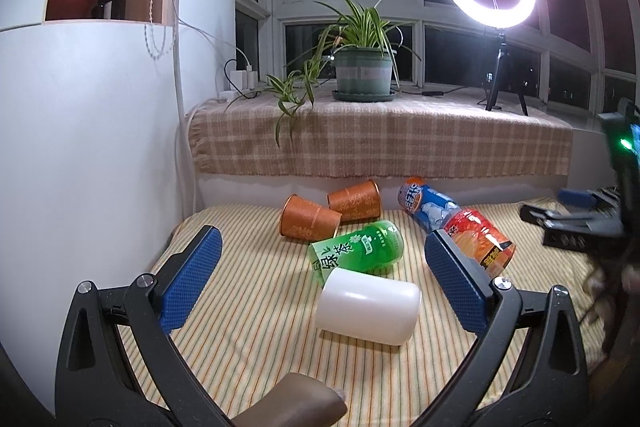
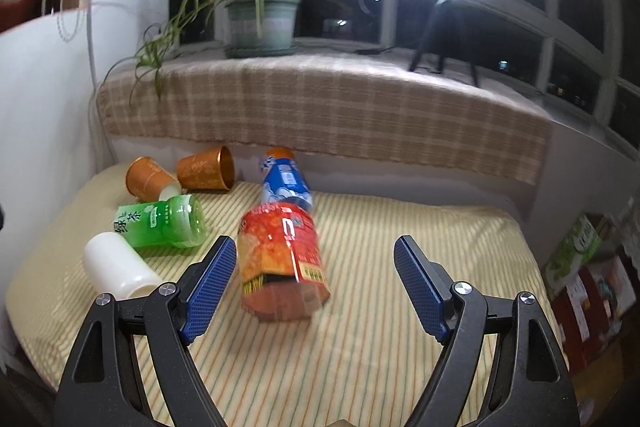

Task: Flip cup upright
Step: 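Move the right tool to the blue Arctic Ocean cup and close around it, then lift the blue cup with the right tool and carry it toward the left tool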

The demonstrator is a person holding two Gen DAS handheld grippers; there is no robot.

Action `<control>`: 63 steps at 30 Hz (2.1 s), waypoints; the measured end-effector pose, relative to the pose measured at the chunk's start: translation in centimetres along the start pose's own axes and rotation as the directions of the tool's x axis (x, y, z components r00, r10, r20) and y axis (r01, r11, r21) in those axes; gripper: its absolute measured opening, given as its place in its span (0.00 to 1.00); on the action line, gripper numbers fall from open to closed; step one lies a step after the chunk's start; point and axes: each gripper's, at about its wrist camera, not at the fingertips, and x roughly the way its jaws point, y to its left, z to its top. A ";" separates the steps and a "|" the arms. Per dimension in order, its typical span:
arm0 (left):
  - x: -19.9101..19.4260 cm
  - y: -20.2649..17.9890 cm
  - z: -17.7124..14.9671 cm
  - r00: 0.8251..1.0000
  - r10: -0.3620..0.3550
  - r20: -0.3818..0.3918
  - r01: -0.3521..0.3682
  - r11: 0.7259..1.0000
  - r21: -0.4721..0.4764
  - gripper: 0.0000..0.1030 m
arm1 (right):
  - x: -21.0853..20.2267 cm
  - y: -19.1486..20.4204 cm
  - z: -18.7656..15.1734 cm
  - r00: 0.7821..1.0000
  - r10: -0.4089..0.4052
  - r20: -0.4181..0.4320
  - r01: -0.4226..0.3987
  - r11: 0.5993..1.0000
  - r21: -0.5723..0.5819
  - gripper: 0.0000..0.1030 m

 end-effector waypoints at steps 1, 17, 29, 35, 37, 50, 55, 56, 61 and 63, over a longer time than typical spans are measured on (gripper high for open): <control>0.1 0.1 -0.1 1.000 0.000 -0.003 0.000 1.000 -0.001 1.00 | 0.9 0.0 0.6 1.000 0.015 -0.017 -0.015 1.000 -0.008 0.79; 2.2 3.4 -1.4 0.996 0.052 -0.074 -0.054 0.998 -0.027 1.00 | 16.4 0.6 7.7 0.925 0.154 -0.347 -0.173 0.985 -0.025 0.79; 2.9 5.5 -2.0 0.991 0.087 -0.099 -0.092 0.995 -0.048 1.00 | 22.9 2.6 7.1 0.855 0.108 -0.507 -0.177 0.980 -0.089 0.79; 3.1 5.4 -2.1 0.991 0.087 -0.106 -0.092 0.995 -0.043 1.00 | 24.2 2.7 6.8 0.835 0.101 -0.541 -0.182 0.979 -0.097 0.78; 3.1 5.3 -2.0 0.991 0.086 -0.106 -0.090 0.995 -0.042 1.00 | 24.6 2.7 6.6 0.833 0.097 -0.544 -0.180 0.979 -0.100 0.76; 3.0 5.3 -1.9 0.991 0.087 -0.099 -0.091 0.995 -0.037 1.00 | 26.2 3.3 6.3 0.836 0.113 -0.536 -0.192 0.977 -0.093 0.62; 2.8 5.2 -1.9 0.991 0.086 -0.098 -0.090 0.995 -0.033 1.00 | 25.7 3.5 6.5 0.841 0.142 -0.521 -0.215 0.973 -0.082 0.62; 2.8 5.2 -1.8 0.992 0.086 -0.097 -0.090 0.995 -0.032 1.00 | 24.7 3.5 6.9 0.842 0.147 -0.519 -0.219 0.973 -0.078 0.61; 2.5 5.1 -1.7 0.992 0.090 -0.090 -0.093 0.995 -0.026 1.00 | 23.6 3.9 7.9 0.857 0.177 -0.484 -0.241 0.968 -0.072 0.61; 2.3 5.0 -1.7 0.992 0.090 -0.086 -0.093 0.995 -0.025 1.00 | 23.1 4.2 8.5 0.867 0.189 -0.460 -0.248 0.966 -0.072 0.61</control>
